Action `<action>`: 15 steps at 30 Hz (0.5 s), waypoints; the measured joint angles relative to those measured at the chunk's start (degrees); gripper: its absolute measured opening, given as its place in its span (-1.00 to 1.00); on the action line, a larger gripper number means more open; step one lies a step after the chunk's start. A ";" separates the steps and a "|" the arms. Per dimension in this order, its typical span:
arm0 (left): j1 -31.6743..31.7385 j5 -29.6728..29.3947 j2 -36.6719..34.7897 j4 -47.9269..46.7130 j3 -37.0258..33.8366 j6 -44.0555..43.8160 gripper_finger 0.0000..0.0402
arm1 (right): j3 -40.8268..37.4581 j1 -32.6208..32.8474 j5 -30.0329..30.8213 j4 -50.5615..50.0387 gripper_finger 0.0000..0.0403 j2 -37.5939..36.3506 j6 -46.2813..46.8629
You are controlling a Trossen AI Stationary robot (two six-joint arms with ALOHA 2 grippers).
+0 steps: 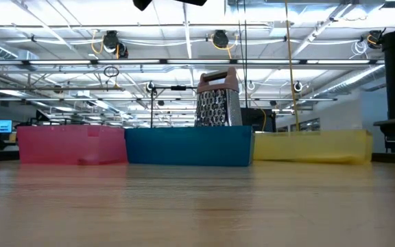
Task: Pick & Place Kitchen Items
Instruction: Put the orange spatula into the blue bin
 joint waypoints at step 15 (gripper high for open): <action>0.04 -0.02 0.00 -0.09 0.00 0.83 -0.79 | -4.32 -2.14 -0.31 3.49 -0.37 -0.17 -8.27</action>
